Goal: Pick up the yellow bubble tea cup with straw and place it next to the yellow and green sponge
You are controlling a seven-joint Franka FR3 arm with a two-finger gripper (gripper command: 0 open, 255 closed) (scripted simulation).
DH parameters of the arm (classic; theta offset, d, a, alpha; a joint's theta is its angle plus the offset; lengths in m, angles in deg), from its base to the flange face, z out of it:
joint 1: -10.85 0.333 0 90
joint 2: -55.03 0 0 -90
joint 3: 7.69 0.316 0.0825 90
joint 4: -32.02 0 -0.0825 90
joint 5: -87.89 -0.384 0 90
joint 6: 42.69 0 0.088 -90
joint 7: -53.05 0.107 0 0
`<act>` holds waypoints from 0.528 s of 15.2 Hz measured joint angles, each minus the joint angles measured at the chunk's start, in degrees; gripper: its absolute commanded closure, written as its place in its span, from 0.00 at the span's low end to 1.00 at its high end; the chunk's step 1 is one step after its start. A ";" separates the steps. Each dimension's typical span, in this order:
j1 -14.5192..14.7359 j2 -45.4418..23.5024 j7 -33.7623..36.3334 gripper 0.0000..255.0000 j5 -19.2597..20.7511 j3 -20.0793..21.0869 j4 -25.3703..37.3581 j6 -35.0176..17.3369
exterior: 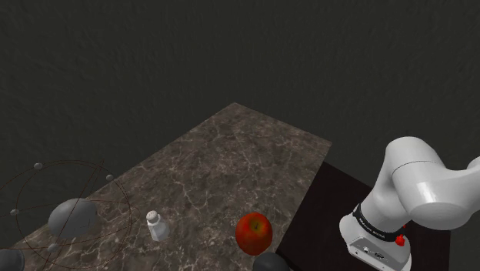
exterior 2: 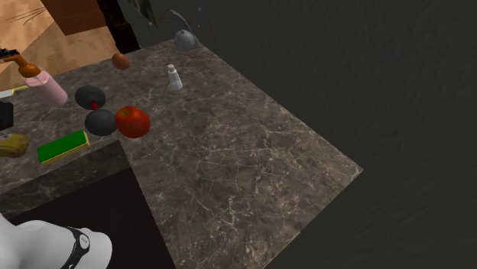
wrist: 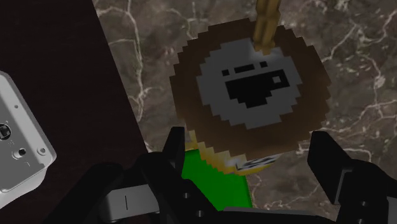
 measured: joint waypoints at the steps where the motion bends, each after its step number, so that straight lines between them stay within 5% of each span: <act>1: 0.01 0.04 -0.09 1.00 -0.64 0.75 -0.36 -0.53; 8: -0.25 0.02 -0.53 1.00 -2.47 2.96 -1.24 -2.08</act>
